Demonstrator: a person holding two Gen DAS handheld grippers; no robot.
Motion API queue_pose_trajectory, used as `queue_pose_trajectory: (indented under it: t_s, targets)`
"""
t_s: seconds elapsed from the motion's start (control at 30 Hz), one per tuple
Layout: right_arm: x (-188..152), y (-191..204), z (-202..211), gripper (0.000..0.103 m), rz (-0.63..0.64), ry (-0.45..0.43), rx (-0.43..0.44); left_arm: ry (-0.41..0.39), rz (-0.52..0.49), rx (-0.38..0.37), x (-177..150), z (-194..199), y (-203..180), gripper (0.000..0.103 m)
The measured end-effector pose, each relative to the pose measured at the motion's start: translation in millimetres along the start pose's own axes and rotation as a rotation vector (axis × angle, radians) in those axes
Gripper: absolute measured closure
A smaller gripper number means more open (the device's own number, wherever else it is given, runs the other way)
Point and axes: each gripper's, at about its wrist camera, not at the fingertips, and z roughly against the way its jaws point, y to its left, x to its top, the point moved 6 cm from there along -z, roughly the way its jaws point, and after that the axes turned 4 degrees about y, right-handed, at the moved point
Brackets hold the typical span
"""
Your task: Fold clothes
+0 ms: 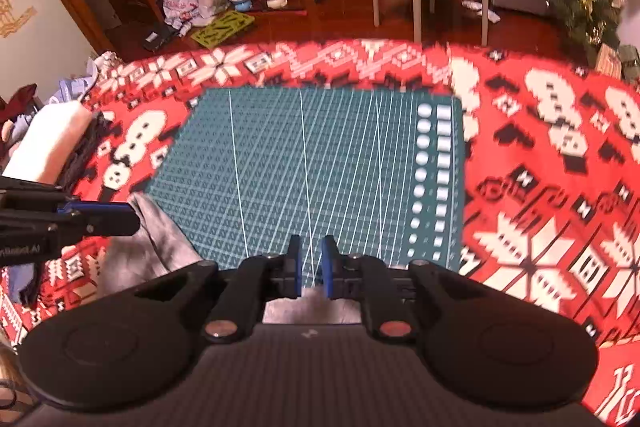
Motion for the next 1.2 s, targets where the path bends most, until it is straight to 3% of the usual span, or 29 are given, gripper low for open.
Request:
queue_pose_trajectory:
  t_s: [0.23,0.6,0.7,0.83,0.93,1.1,1.2]
  targets:
    - [-7,-11,17,0.084,-0.01,0.005,-0.002,-0.014,0.055,0.029,3,14,9,0.095]
    - [-62,11,31,0.085,0.084,0.107,0.046,0.109,-0.026,-0.141,-54,18,-22,0.098]
    - [-77,23,27,0.085,0.129,0.146,0.06,0.126,-0.087,-0.179,-69,11,-38,0.098]
    - [-94,30,11,0.085,0.148,0.186,0.049,0.163,-0.111,-0.133,-81,0,-34,0.098]
    - [-102,33,6,0.084,0.164,0.168,0.035,0.191,-0.123,-0.096,-89,-8,-29,0.098]
    - [-93,33,21,0.084,0.142,0.157,0.063,0.152,-0.111,-0.088,-82,2,-22,0.098]
    - [-84,29,23,0.084,0.143,0.146,0.028,0.125,-0.09,-0.09,-74,7,-20,0.098]
